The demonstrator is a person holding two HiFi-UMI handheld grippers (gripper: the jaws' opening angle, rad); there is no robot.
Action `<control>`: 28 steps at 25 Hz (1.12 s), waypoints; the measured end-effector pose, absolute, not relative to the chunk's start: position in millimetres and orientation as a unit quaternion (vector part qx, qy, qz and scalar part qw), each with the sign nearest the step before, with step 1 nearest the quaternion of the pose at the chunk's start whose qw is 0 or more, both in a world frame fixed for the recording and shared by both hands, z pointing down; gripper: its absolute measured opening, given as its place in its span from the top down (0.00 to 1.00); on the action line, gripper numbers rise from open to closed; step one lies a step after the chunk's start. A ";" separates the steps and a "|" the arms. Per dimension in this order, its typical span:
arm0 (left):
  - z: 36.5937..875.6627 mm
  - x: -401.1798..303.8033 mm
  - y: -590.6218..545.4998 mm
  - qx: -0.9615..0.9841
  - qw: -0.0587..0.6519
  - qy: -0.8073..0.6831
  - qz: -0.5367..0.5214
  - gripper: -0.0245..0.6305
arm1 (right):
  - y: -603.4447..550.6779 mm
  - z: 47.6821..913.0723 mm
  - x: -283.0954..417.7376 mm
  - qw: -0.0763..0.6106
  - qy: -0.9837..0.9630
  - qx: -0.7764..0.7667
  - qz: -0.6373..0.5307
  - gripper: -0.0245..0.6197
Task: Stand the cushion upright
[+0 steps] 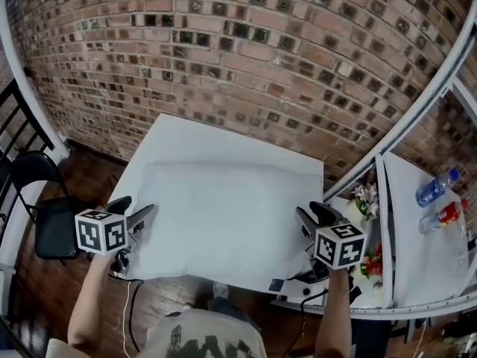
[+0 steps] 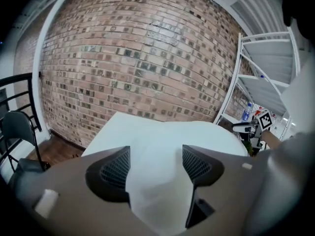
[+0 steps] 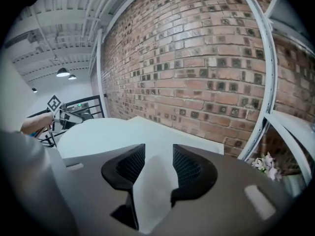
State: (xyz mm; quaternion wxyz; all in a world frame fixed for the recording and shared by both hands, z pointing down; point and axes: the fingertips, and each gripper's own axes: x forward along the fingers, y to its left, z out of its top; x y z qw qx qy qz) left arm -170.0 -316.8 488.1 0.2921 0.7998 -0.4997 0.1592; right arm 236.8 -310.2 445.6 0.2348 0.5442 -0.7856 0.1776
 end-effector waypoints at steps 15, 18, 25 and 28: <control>534.3 -170.8 -337.3 0.769 0.397 -0.472 0.172 0.27 | -328.3 509.1 307.9 0.195 -0.742 0.510 0.389 0.36; 553.3 -165.5 -337.6 0.757 0.444 -0.451 0.163 0.26 | -333.4 529.8 298.7 0.194 -0.739 0.489 0.421 0.35; 551.4 -147.4 -331.9 0.770 0.446 -0.414 0.192 0.50 | -331.4 547.2 285.3 0.225 -0.730 0.469 0.443 0.54; 538.7 -139.5 -333.1 0.787 0.416 -0.410 0.198 0.65 | -331.2 540.3 280.7 0.234 -0.731 0.473 0.434 0.66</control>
